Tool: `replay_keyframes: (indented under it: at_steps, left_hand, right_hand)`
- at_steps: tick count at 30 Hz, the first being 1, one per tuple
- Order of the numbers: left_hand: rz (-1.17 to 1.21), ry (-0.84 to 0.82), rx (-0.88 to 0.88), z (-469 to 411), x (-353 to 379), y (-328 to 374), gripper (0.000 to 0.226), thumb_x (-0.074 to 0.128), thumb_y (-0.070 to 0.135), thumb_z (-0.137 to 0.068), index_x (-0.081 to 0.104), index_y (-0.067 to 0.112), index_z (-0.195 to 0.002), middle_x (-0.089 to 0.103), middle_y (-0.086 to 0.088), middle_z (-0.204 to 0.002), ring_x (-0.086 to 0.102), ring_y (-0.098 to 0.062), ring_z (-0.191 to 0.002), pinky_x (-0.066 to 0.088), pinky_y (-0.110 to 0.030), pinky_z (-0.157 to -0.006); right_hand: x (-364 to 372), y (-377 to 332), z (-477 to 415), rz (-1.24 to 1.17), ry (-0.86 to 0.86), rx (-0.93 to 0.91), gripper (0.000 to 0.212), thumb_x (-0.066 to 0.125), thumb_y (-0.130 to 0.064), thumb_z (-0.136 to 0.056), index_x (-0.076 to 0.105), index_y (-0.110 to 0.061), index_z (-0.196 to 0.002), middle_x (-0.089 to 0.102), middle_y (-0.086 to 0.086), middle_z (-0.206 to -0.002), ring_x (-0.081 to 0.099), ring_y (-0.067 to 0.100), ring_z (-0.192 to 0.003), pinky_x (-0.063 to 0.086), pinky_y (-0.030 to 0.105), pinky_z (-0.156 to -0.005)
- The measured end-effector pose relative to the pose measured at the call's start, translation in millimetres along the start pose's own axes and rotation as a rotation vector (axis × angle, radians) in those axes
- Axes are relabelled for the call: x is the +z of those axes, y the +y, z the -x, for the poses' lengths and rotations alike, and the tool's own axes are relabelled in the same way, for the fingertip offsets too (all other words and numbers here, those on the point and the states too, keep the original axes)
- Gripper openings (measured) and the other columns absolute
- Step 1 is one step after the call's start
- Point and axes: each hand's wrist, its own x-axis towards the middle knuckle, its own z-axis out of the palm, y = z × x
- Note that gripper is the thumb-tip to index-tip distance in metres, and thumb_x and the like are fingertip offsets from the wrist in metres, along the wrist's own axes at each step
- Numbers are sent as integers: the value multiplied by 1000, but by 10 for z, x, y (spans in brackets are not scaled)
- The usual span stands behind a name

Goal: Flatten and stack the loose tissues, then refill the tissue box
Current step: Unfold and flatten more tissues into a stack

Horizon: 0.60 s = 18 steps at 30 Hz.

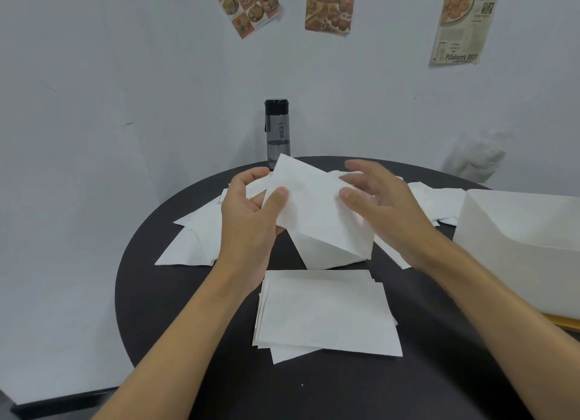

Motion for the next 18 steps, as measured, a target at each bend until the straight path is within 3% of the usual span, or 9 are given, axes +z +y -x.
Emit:
replay_keyframes:
  at_steps: [3, 4, 7, 9, 12, 15, 18]
  left_hand:
    - [-35, -11, -21, 7, -30, 7, 32, 60, 4, -97, 52, 15, -126, 77, 1, -84, 69, -12, -73, 51, -22, -56]
    - [-59, -28, -41, 4, -57, 3, 33, 62, 8, -97, 52, 18, -127, 76, 2, -84, 69, -11, -74, 52, -22, -59]
    - [-212, -111, -106, -3, -191, -13, 46, 76, 26, -87, 53, 33, -125, 76, -2, -98, 70, -21, -99, 53, -38, -90]
    - [-306, -193, -133, 14, -260, -17, 49, 77, 21, -88, 50, 35, -127, 76, -9, -100, 71, -26, -97, 52, -40, -90]
    - [-443, -304, -163, 43, -310, -9, 47, 74, 13, -89, 52, 35, -125, 75, -15, -100, 72, -26, -91, 54, -35, -86]
    - [-584, -434, -188, 33, -357, -1, 41, 73, 17, -90, 53, 34, -121, 72, -20, -92, 63, -25, -77, 46, -36, -75]
    - [-712, -544, -186, 16, -396, -51, 35, 74, 18, -89, 56, 31, -115, 72, -11, -77, 57, -19, -71, 46, -38, -78]
  right_hand:
    - [-79, 17, 1, -101, -15, 66, 23, 66, -6, -92, 67, -19, -111, 67, 0, -83, 60, 16, -78, 43, 30, -80]
    - [-98, 14, 2, -95, -22, 70, 20, 66, -5, -92, 69, -18, -107, 64, 3, -80, 58, 16, -77, 43, 32, -79]
    - [-161, -14, 20, -56, -130, 131, 18, 67, -6, -91, 70, -16, -106, 65, 7, -84, 61, 12, -76, 48, 22, -76]
    - [-201, -6, 53, -17, -248, 206, 20, 69, -8, -91, 69, -18, -108, 66, 10, -81, 61, 12, -69, 45, 18, -66]
    - [-226, 22, 105, 49, -402, 273, 22, 71, -11, -89, 69, -20, -109, 68, 22, -82, 61, 17, -68, 44, 28, -67]
    - [-241, 12, 125, 177, -556, 287, 23, 75, -17, -88, 67, -20, -109, 68, 8, -70, 59, 14, -64, 45, 24, -59]
    - [-272, 36, 135, 343, -686, 280, 23, 79, -28, -84, 69, -25, -104, 65, -5, -66, 57, 9, -63, 45, 25, -70]
